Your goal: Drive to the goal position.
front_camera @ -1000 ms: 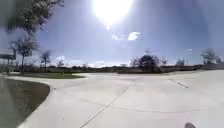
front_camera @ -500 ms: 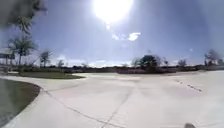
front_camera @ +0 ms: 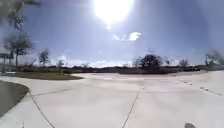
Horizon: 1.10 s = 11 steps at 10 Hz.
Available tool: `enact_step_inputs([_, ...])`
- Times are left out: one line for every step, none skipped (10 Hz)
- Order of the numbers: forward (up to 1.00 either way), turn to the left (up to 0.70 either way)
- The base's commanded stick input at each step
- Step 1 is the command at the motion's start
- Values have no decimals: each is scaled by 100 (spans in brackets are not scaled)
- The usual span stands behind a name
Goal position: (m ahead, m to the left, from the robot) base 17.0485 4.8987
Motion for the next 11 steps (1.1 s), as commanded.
enact_step_inputs([100,0])
enact_step_inputs([100,0])
enact_step_inputs([100,0])
enact_step_inputs([100,0])
enact_step_inputs([100,0])
enact_step_inputs([100,0])
enact_step_inputs([100,0])
enact_step_inputs([100,0])
enact_step_inputs([100,0])
enact_step_inputs([100,0])
enact_step_inputs([100,0])
